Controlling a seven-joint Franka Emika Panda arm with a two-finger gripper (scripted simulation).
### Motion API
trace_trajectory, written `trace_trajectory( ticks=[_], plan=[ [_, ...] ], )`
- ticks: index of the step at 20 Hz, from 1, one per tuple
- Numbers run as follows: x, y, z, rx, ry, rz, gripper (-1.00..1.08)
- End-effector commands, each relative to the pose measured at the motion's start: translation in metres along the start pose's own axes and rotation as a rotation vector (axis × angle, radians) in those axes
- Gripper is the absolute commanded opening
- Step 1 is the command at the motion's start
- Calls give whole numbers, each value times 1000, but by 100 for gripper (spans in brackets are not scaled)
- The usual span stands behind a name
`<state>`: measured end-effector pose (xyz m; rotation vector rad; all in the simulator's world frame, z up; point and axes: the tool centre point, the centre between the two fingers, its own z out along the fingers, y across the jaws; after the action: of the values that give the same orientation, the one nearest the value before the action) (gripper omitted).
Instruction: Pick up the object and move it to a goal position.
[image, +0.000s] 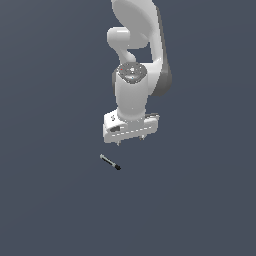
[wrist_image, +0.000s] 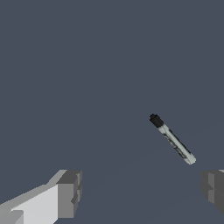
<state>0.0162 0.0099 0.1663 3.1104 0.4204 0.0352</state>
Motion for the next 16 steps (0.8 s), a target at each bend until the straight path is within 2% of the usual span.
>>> trace_trajectory(
  ticks=[1,16],
  plan=[
    [1,8,8,-1,-3,-54,100],
    [2,56,58,0,-16,-396,100]
  ],
)
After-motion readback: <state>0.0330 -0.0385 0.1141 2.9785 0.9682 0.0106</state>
